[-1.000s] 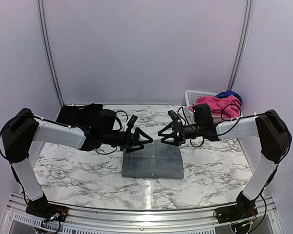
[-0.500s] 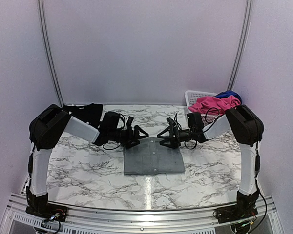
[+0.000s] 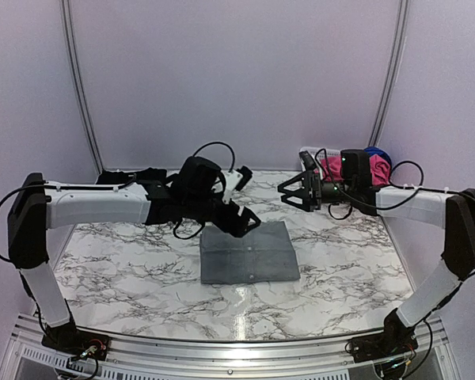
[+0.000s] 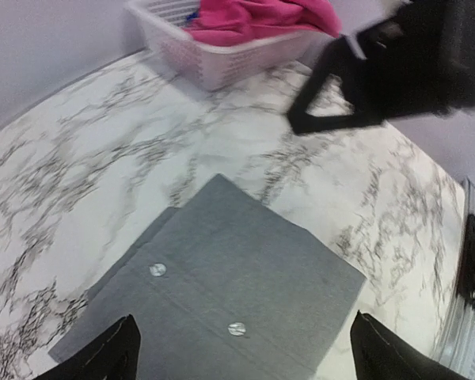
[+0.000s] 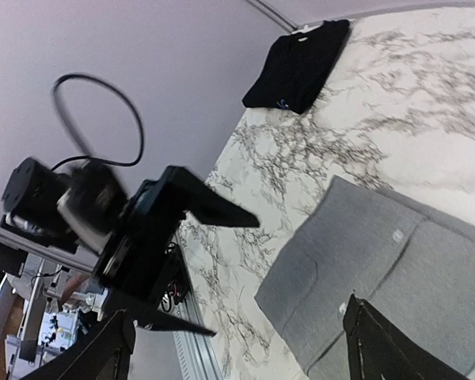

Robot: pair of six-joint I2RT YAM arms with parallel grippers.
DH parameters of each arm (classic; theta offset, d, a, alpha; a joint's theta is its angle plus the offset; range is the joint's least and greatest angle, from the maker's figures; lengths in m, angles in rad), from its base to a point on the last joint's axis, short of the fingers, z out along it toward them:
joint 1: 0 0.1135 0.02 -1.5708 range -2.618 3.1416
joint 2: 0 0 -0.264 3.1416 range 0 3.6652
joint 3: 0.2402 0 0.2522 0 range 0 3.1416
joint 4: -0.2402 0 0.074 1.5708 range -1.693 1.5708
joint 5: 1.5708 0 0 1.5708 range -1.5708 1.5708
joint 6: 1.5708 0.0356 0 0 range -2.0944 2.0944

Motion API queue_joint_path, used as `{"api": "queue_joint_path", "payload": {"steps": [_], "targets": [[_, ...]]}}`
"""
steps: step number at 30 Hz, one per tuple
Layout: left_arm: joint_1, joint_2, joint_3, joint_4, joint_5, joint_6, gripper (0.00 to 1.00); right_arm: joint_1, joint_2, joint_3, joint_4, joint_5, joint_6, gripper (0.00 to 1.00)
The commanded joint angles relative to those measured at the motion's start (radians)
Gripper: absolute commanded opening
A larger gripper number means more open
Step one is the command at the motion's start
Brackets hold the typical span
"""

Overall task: Fold and stack the mixed laundry pile
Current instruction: Pick up the square-folded shirt from the center of the board.

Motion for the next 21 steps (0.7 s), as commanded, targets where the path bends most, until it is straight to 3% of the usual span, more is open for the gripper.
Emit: {"api": "queue_joint_path", "payload": {"steps": [1, 11, 17, 21], "targets": [[-0.129, 0.046, 0.049, -0.204, -0.143, 0.328, 0.92, -0.086, -0.089, -0.16, -0.178, 0.065, -0.045, 0.87], [-0.298, 0.347, 0.336, -0.302, -0.189, 0.54, 0.6, -0.207, -0.211, -0.315, -0.29, 0.072, -0.071, 0.88], [-0.334, 0.505, 0.497, -0.362, -0.196, 0.628, 0.56, -0.214, -0.212, -0.364, -0.308, 0.095, -0.072, 0.88], [-0.349, 0.557, 0.524, -0.361, -0.169, 0.635, 0.53, -0.217, -0.205, -0.383, -0.33, 0.123, -0.067, 0.89]]}}
